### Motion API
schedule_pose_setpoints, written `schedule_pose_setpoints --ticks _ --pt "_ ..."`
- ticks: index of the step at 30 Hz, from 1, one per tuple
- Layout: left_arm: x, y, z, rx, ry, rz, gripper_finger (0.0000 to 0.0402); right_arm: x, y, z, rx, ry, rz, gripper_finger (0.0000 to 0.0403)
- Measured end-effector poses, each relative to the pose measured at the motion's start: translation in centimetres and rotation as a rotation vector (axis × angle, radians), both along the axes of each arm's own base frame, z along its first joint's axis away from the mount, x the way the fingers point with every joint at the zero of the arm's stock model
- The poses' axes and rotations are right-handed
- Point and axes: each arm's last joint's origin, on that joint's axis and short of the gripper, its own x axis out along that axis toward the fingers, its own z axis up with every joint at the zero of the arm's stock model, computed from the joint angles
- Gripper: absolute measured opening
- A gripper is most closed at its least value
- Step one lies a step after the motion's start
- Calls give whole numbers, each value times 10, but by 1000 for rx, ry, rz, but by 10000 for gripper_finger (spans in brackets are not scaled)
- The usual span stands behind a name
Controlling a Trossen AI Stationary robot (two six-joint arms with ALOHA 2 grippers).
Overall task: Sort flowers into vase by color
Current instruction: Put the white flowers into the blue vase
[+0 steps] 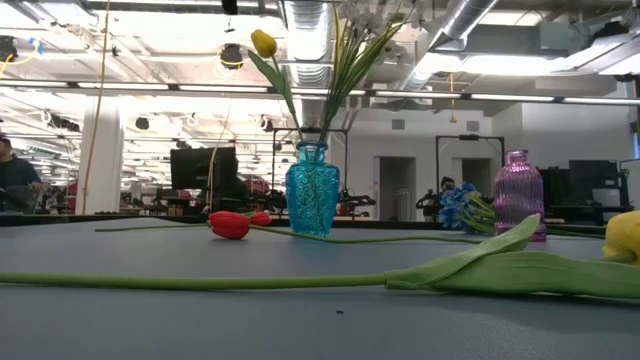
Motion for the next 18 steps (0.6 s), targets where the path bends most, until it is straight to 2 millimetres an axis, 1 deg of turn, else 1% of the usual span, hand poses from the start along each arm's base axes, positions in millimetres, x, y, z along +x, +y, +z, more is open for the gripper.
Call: schedule_pose_setpoints --ticks 5,9,14,18 --pt "10 43 -20 -70 34 -86 0 -1 12 -4 -24 20 -43 258" --pt "19 70 -38 -111 44 -159 0 -3 18 -5 -41 32 -75 258" --pt "33 94 -63 -143 86 -218 0 -5 24 -5 -40 27 -101 258" --pt "45 104 -81 -166 109 -293 0 -7 28 -7 -15 48 -124 258"
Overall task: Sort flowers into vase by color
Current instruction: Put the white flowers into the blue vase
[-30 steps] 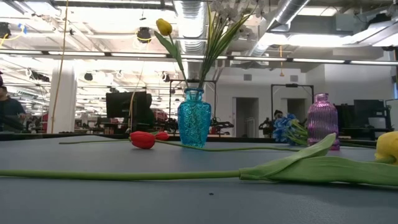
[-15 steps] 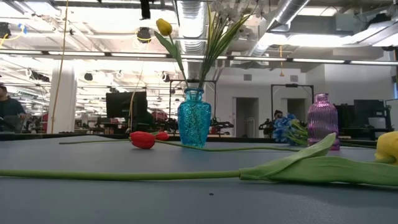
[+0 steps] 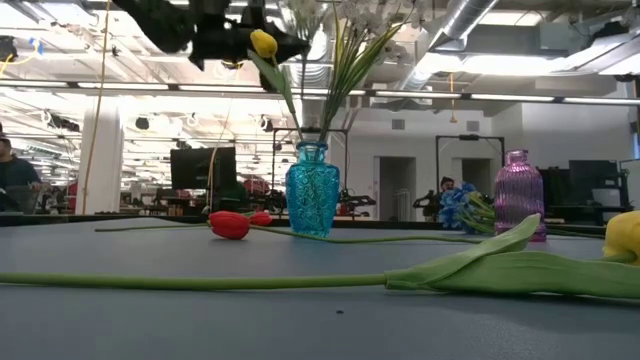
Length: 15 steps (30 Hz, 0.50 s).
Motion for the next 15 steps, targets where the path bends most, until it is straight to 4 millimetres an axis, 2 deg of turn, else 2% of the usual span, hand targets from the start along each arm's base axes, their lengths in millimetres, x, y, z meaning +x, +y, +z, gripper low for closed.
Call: schedule_pose_setpoints --ticks 4,9,15 --pt "-2 -3 -13 7 -86 -46 0 -3 5 -3 30 22 -38 258" --pt "-13 -12 -45 -42 -160 1 0 -7 15 -2 33 9 -68 258" --pt "-11 -13 -52 -61 -132 32 0 -8 18 0 36 -11 -79 258"
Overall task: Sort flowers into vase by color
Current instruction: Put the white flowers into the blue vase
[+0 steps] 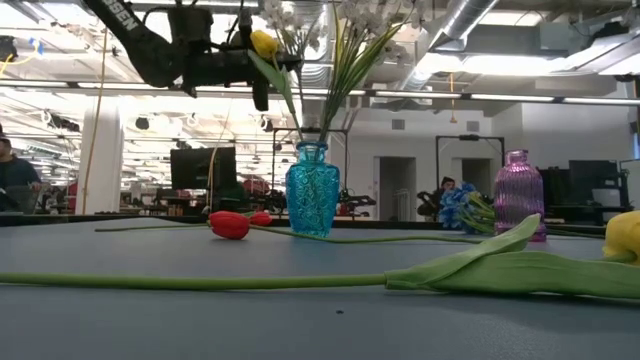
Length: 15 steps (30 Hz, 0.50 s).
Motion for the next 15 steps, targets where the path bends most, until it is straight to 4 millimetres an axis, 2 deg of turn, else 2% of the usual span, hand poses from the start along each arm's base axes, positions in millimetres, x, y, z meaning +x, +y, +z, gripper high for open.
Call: schedule_pose_setpoints --ticks 3,8,15 --pt "2 -1 -3 -8 28 17 0 0 0 0 1 -2 -1 258" --pt "-2 -2 -26 -81 97 85 0 0 2 0 26 -9 1 258" --pt "-18 -18 -49 -86 9 70 0 -1 5 1 30 -11 12 258"
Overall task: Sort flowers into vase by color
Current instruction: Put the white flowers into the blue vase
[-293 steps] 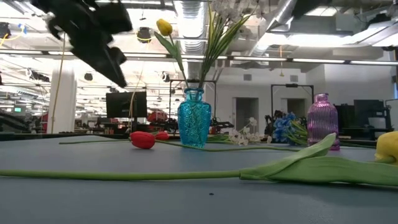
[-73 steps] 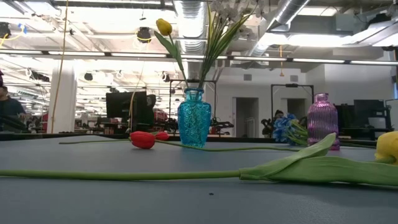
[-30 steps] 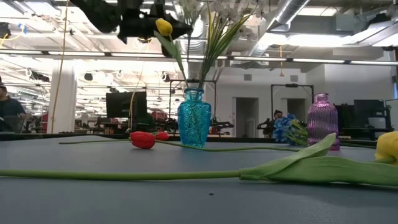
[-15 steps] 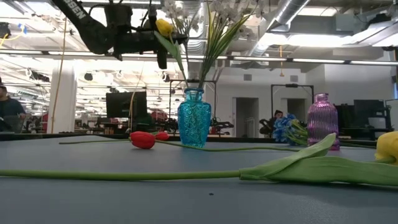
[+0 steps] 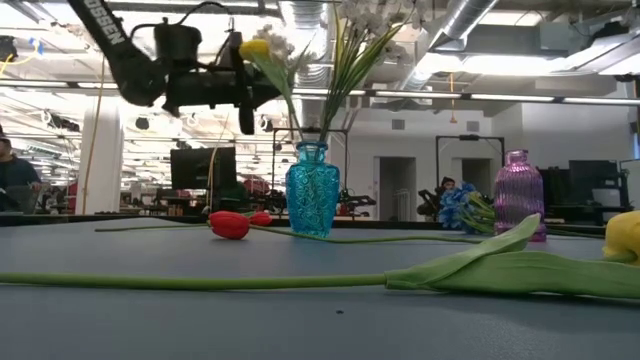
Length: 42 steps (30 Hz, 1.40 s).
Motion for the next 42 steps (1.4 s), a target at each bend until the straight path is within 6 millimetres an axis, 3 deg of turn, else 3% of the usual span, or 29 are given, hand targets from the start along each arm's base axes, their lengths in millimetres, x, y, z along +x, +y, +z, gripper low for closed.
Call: schedule_pose_setpoints --ticks 4,12,38,42 --pt "-8 -10 -2 15 -86 -42 0 0 0 0 12 0 -3 258" --pt "-6 -11 16 -2 -206 -44 0 0 -1 0 16 -1 -7 258" --pt "15 -34 4 197 -92 -42 0 -6 12 1 75 -25 -10 258" --pt "24 -37 -7 191 -62 -60 0 -5 13 4 90 -52 -9 258"
